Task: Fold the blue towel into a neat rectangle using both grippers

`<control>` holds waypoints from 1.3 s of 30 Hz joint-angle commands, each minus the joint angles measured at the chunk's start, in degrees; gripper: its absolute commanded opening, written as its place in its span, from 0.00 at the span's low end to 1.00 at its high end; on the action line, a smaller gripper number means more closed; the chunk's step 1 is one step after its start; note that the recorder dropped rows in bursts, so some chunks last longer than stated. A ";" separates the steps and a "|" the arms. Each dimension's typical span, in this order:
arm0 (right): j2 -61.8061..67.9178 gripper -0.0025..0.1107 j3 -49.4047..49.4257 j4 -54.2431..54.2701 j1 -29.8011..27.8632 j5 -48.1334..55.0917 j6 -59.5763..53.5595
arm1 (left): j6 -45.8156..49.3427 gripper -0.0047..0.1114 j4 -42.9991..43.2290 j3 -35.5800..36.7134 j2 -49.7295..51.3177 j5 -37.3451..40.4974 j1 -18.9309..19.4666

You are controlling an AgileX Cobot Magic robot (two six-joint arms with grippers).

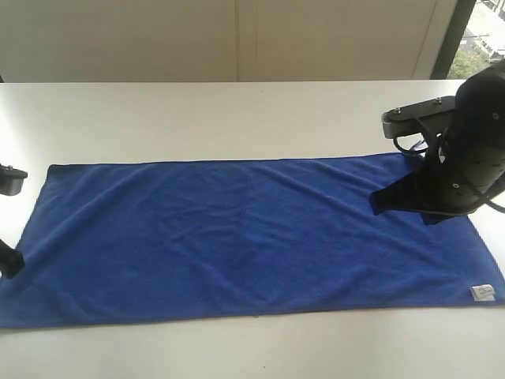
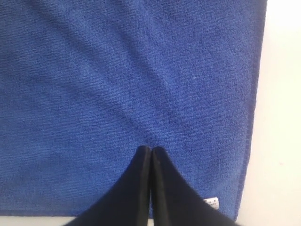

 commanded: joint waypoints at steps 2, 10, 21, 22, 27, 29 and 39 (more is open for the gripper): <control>0.05 0.02 -0.16 0.22 0.01 -0.16 -0.18 | -0.07 0.55 0.02 0.26 -0.08 0.39 0.08; 0.05 0.02 -0.16 0.12 0.01 -2.99 -1.79 | -0.21 0.46 0.67 -2.23 -0.45 -10.01 0.08; 2.00 0.02 -0.20 -0.76 -2.75 -12.55 -2.76 | -0.21 0.04 0.45 -2.23 0.37 -26.99 0.08; 2.60 0.02 -0.46 -0.76 -3.74 -13.30 -2.76 | -0.21 0.04 0.45 -2.23 0.39 -28.24 0.08; 5.86 0.02 -3.17 -0.76 -7.94 -15.42 -2.76 | -1.34 0.04 0.45 -2.63 2.61 -34.96 0.08; 7.31 0.02 -4.93 -0.25 -9.44 -15.41 -2.63 | -1.54 0.04 0.45 -3.83 4.62 -35.34 0.08; 19.55 0.02 -15.60 -0.01 -13.66 -16.72 -3.11 | -1.71 0.04 0.42 -17.39 19.08 -33.89 0.08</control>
